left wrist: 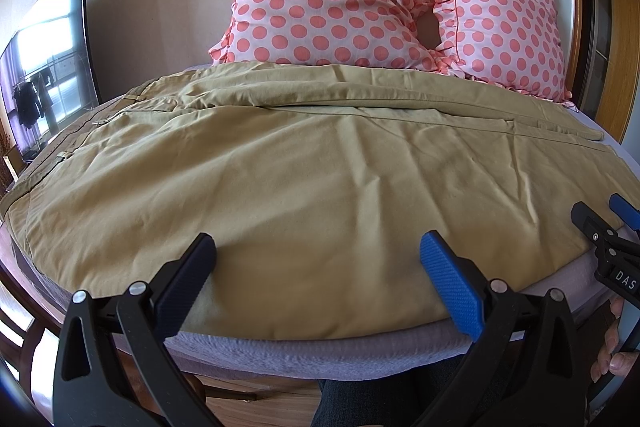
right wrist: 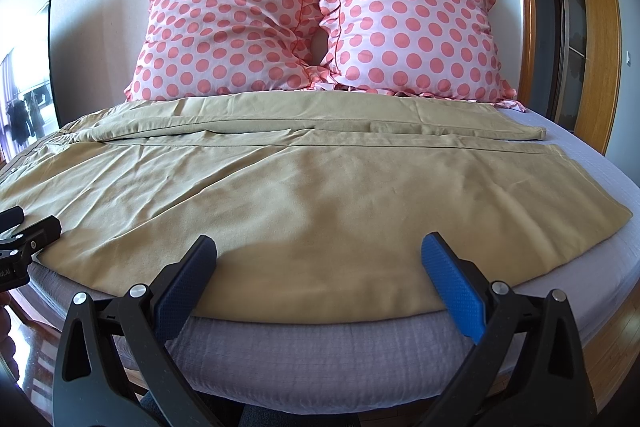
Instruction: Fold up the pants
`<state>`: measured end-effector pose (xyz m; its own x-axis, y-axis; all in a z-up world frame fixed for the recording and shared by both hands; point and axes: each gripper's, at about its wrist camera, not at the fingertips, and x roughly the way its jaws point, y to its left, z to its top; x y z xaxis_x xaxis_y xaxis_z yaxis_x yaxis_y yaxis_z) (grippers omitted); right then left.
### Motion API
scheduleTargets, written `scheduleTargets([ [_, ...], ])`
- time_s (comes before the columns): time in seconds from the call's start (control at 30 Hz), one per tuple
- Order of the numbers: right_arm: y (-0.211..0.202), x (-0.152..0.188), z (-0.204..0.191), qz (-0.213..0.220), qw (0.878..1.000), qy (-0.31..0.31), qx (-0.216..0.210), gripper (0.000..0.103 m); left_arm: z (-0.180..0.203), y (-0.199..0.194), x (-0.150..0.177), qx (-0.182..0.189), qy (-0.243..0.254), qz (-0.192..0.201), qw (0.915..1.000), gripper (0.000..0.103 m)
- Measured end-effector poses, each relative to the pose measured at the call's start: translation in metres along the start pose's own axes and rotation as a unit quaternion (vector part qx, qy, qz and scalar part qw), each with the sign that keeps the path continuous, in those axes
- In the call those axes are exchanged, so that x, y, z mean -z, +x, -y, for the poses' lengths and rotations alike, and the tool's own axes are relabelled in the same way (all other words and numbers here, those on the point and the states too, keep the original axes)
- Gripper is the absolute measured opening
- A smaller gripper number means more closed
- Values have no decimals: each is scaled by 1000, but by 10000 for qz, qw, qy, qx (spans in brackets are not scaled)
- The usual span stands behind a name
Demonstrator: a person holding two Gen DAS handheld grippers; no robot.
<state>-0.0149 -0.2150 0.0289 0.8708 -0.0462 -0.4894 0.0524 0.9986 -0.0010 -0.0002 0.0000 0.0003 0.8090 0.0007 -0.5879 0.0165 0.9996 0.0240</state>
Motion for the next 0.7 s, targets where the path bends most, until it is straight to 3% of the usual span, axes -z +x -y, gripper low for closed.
scheduleTargets([
  [0.5,0,-1,0,-18,10000,-13,-8,102,0,0,0,11,8,10,10000,101],
  [0.6,7,-12,4,-341,9991,-100,-226,102,0,0,0,29,27,-7,10000,101],
  [0.7,10,-37,33,-470,9986,129,-216,102,0,1,-5,75,58,-37,9999,101],
])
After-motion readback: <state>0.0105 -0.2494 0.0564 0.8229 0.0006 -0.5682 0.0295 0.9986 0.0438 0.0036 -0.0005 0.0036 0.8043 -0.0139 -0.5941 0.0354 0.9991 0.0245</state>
